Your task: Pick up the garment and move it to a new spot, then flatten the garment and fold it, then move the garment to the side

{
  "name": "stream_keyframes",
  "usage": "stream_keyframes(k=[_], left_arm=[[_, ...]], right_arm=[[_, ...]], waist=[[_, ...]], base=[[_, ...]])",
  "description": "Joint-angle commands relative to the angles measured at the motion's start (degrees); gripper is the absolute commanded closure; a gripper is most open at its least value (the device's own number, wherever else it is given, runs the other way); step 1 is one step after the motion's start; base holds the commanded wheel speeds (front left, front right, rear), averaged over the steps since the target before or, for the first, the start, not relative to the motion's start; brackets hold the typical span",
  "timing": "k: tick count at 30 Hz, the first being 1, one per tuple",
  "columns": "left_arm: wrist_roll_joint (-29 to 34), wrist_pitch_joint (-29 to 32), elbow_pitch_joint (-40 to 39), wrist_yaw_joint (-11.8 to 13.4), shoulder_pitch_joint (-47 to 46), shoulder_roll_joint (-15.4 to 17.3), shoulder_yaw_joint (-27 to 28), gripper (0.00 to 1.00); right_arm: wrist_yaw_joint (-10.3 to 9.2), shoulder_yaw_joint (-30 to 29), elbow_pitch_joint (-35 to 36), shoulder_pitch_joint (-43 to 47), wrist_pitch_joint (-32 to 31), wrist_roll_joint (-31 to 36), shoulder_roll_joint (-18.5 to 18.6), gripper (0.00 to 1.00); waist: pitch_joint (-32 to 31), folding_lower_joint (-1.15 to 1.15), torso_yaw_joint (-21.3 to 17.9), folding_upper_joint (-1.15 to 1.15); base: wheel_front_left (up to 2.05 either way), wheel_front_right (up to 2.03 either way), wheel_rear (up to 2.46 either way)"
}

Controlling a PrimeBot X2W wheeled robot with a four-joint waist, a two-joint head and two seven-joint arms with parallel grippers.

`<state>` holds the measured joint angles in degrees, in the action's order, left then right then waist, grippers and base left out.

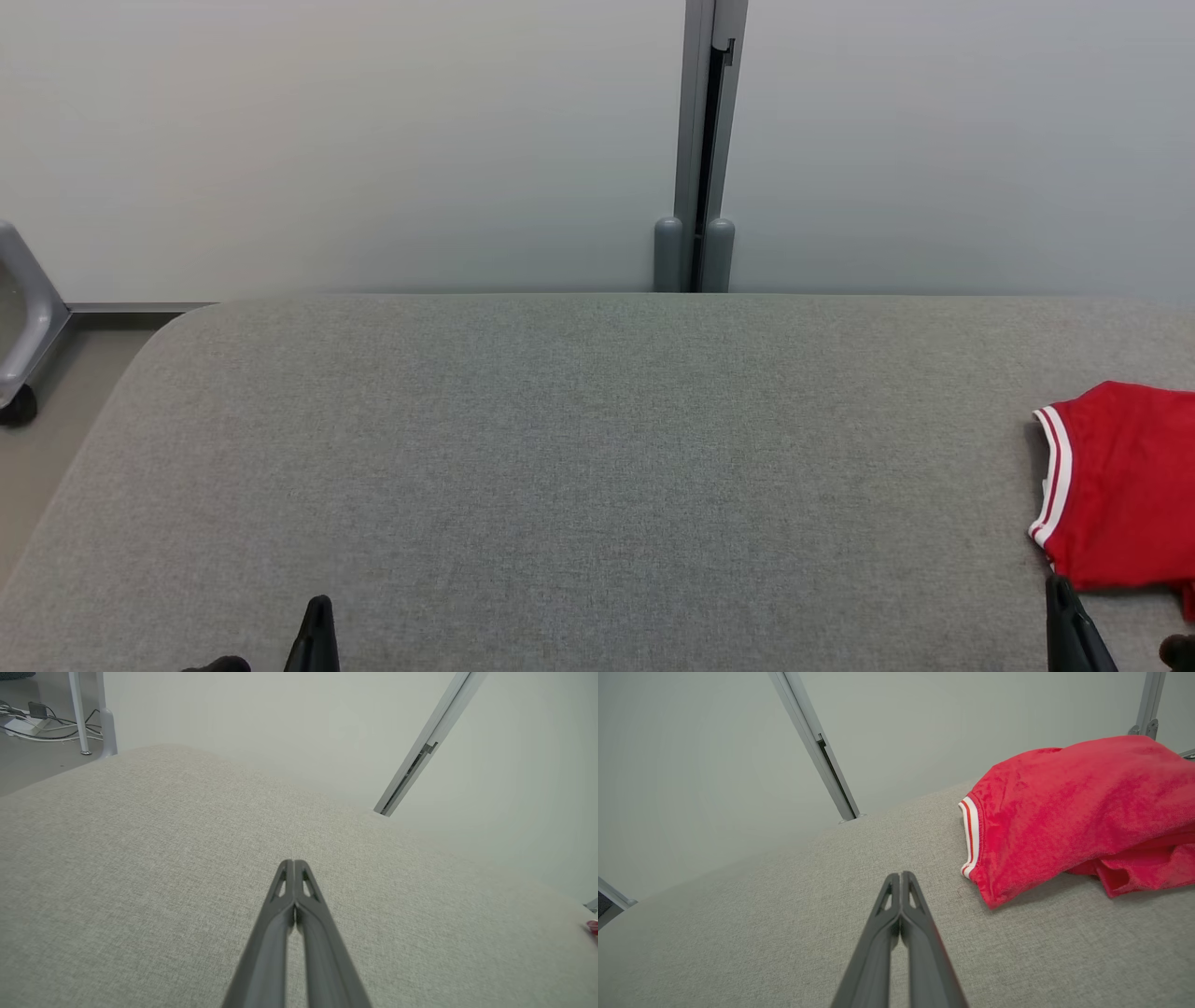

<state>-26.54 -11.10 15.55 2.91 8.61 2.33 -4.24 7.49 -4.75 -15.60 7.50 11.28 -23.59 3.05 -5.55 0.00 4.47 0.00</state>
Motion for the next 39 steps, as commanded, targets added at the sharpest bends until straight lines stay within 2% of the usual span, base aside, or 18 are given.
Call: stream_keyframes(k=[1,20,39], left_arm=[[-2.26,0.35,-0.97,-0.54,-2.25,0.21,0.69,1.00],[-18.57,4.73,-1.25,-3.10,-5.64,0.33,3.28,1.00],[-31.80,8.39,-1.39,-5.17,-8.38,0.43,5.42,1.00]], right_arm=[[0.01,-0.21,1.04,-1.68,-0.50,-2.36,0.42,1.00],[0.01,-0.54,1.38,-4.83,-4.87,-19.42,0.31,1.00],[0.01,-0.95,1.52,-7.47,-8.51,-33.26,0.22,1.00]], waist=[[0.07,0.00,-0.06,0.00],[1.03,0.00,-0.81,0.00],[2.00,0.00,-1.56,0.00]], base=[[0.00,0.00,0.00],[0.00,0.00,0.00],[0.00,0.00,0.00]])
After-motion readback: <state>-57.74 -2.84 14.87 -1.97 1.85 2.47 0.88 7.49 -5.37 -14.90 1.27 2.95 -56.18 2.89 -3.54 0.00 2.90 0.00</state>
